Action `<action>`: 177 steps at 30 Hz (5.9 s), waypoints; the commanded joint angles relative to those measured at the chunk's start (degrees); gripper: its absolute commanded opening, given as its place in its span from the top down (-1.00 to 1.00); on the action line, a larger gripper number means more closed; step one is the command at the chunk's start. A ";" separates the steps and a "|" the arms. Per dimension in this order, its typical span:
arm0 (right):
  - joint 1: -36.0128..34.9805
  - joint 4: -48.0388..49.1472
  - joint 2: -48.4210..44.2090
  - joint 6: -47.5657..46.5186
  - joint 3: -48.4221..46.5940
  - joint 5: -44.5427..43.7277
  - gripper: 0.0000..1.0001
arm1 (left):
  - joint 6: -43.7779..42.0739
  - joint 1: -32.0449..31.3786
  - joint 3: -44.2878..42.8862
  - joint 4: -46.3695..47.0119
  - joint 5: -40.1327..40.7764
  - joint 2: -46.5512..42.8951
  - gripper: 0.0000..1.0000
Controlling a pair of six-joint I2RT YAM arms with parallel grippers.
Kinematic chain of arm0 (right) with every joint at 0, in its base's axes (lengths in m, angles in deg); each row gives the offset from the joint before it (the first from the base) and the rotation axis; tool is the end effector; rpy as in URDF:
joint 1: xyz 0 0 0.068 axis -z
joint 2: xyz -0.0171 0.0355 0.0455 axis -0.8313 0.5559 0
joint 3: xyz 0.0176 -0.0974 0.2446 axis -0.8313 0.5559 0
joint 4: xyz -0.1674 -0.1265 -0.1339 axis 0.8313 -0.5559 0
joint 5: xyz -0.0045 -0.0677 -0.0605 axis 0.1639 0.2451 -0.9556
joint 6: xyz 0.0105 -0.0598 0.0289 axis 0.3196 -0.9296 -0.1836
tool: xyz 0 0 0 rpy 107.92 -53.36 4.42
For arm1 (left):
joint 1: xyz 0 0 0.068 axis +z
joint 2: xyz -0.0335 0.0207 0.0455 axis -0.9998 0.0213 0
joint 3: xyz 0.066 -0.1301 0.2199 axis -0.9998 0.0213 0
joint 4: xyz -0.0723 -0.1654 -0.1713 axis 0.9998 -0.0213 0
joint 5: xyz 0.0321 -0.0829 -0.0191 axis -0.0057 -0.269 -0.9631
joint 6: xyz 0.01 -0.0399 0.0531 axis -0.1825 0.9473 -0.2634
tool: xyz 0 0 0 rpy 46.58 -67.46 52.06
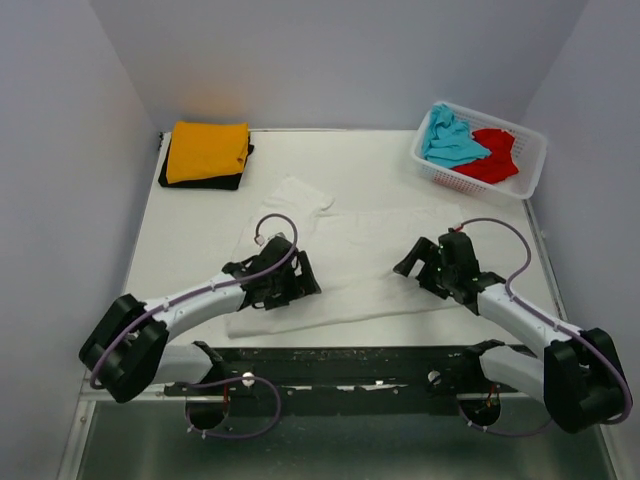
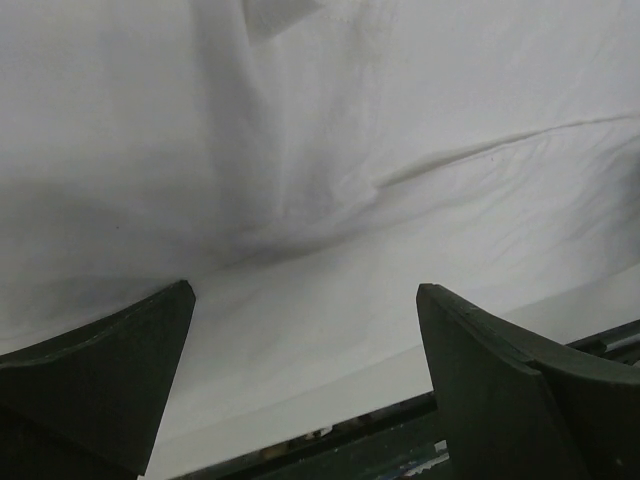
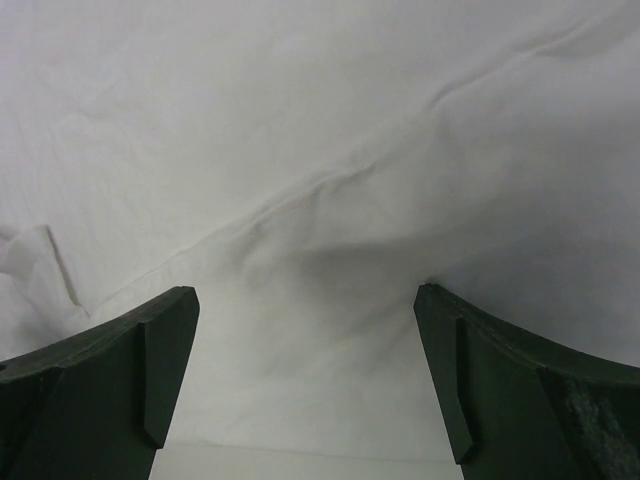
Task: Fold and stack the t-shirts
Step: Fold the flattened tshirt in 1/3 of the way, then grab the side of the flattened tshirt furthest away from the robot with both arms
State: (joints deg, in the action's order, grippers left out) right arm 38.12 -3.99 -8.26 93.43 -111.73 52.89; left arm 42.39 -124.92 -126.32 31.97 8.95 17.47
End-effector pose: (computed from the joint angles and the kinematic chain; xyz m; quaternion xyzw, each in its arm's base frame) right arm 0.2055 0.0687 0.1474 0.2084 0.9062 0.2010 0.3081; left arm 0.2028 -0.1511 0.1551 -0.1566 0.9400 -0.2335 0.1935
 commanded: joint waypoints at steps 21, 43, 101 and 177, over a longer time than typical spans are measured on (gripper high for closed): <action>-0.26 -24.89 -20.18 -0.30 -5.49 -1.96 -1.00 | 8.11 -11.87 1.13 -23.08 19.87 -27.27 -0.97; -0.19 -7.78 -6.56 -2.65 -7.00 0.34 -1.00 | -2.18 24.01 -39.71 3.22 1.15 29.80 -0.98; -0.18 -7.41 -6.58 -5.80 -8.74 -3.76 -1.00 | -19.03 19.26 -87.69 -46.37 4.90 58.65 -0.97; -0.17 -3.30 2.79 -7.38 -13.28 -9.79 -1.00 | -19.40 19.29 -78.04 -38.77 -5.79 55.69 0.29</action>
State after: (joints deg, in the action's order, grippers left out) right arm 37.86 -5.04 -2.71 87.60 -125.91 47.34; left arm 24.40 -104.77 -201.44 -4.51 1.67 72.29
